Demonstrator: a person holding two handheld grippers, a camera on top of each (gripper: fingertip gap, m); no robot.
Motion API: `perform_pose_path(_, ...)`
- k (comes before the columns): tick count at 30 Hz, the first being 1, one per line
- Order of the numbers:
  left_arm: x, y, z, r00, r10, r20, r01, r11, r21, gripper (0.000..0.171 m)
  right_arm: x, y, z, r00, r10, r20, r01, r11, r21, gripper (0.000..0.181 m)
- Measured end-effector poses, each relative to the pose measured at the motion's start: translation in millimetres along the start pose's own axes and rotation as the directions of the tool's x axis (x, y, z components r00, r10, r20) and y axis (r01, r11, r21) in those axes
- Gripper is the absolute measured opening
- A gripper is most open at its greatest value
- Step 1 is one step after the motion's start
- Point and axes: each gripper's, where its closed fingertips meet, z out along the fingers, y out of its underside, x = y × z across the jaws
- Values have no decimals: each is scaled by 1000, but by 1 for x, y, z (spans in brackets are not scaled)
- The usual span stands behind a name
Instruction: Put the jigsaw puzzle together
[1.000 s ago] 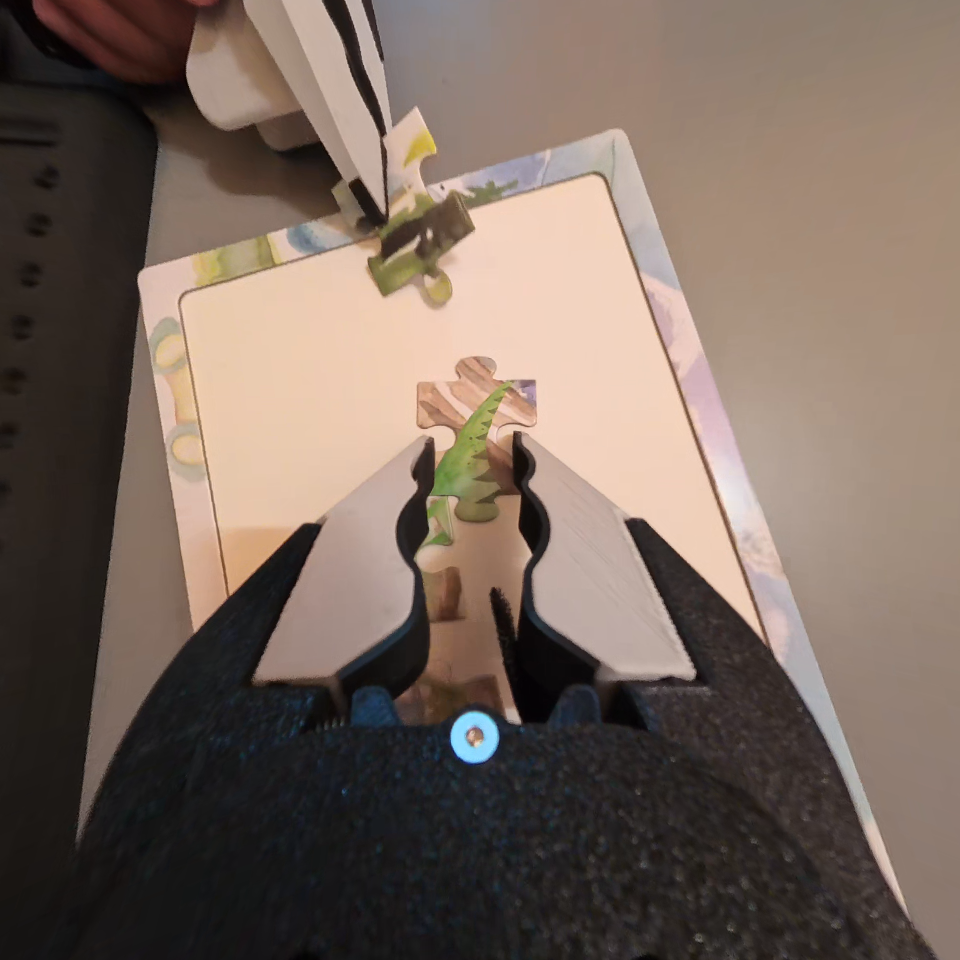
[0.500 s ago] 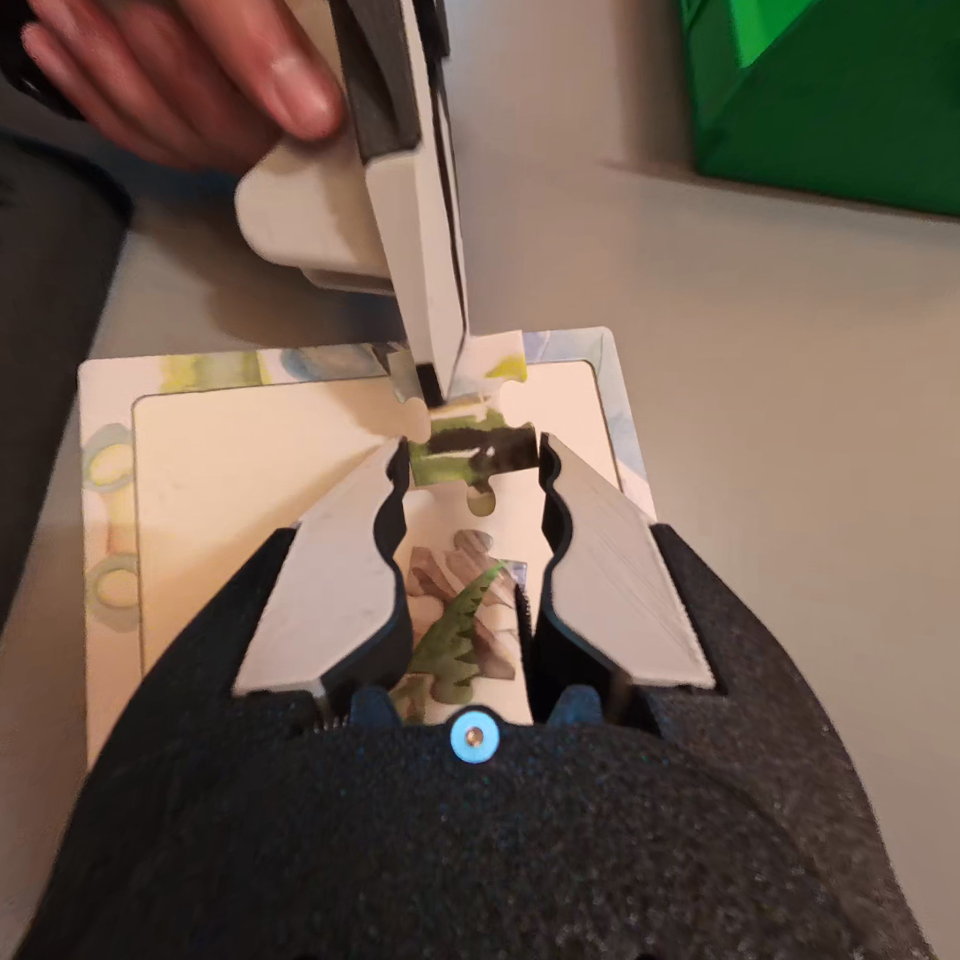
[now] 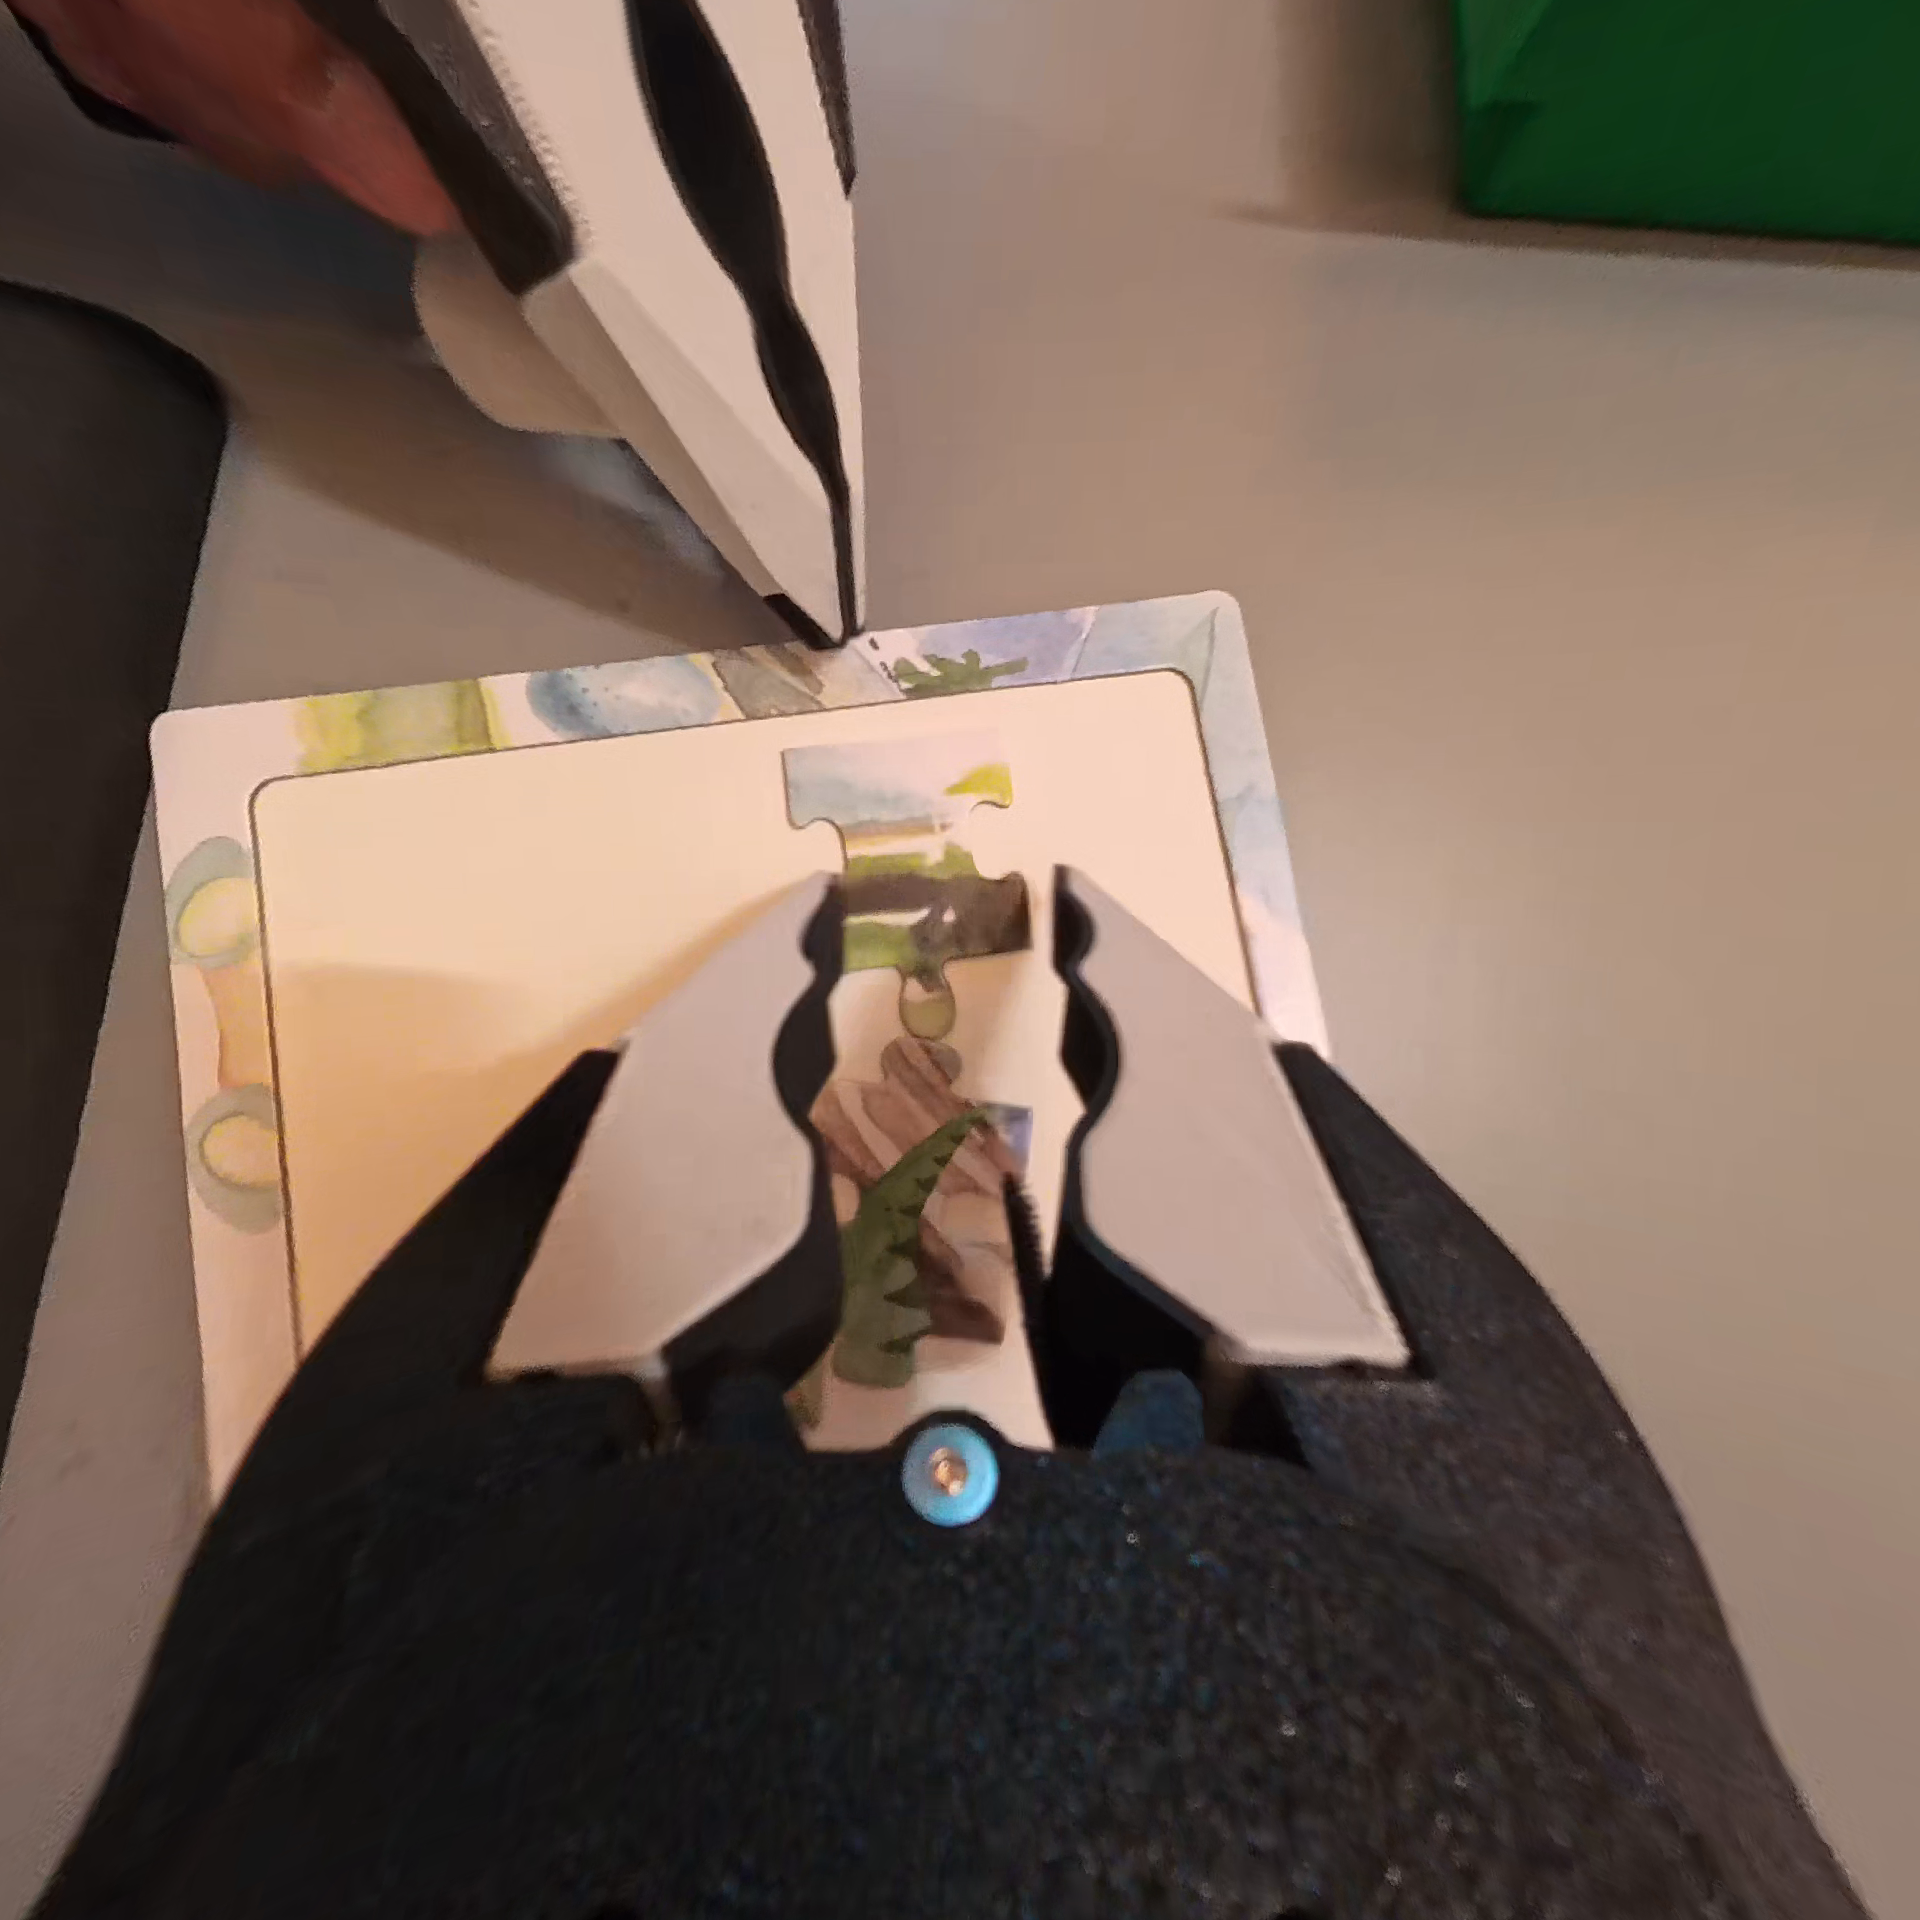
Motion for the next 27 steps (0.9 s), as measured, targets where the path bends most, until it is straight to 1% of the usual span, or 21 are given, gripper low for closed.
perform_pose_path(1,-3,0,0,1000,10,26,-10,1000,2,0,-2,3,-3,1000,3,6,-3,1000,3,31)
perform_pose_path(3,-2,2,0,1000,10,29,-10,1000,-2,0,-4,13,-7,999,33,20,-33,999,-19,30)
perform_pose_path(4,-2,5,2,1000,4,27,-3,1000,-15,0,-4,18,-8,999,45,24,-44,999,-29,26)
perform_pose_path(7,-2,5,4,1000,1,25,0,1000,-5,0,-6,16,-5,996,72,57,-71,997,-10,22)
perform_pose_path(9,-2,5,3,1000,-7,20,7,1000,-9,0,-8,11,-1,995,65,76,-64,998,-10,18)
perform_pose_path(13,-4,4,2,999,-29,14,29,1000,6,0,-8,11,-1,993,71,90,-71,997,-7,18)
perform_pose_path(16,-4,4,2,999,-43,2,43,999,13,0,-8,13,-4,994,66,89,-65,998,-5,23)
perform_pose_path(19,-4,5,2,999,-39,6,38,999,11,0,-7,14,-9,995,61,81,-61,998,-6,24)
perform_pose_path(22,-4,5,2,999,-22,22,22,1000,2,0,-6,17,-6,992,81,98,-79,997,-25,23)
perform_pose_path(24,-4,5,2,999,-14,31,15,1000,-6,0,-5,17,-5,992,74,106,-72,997,-21,18)
perform_pose_path(25,-4,5,2,999,-10,35,10,1000,-9,0,-3,17,-5,993,62,96,-60,998,-25,15)
perform_pose_path(27,-4,6,2,999,4,44,-4,1000,-12,0,9,20,-7,998,42,50,-40,998,-43,17)
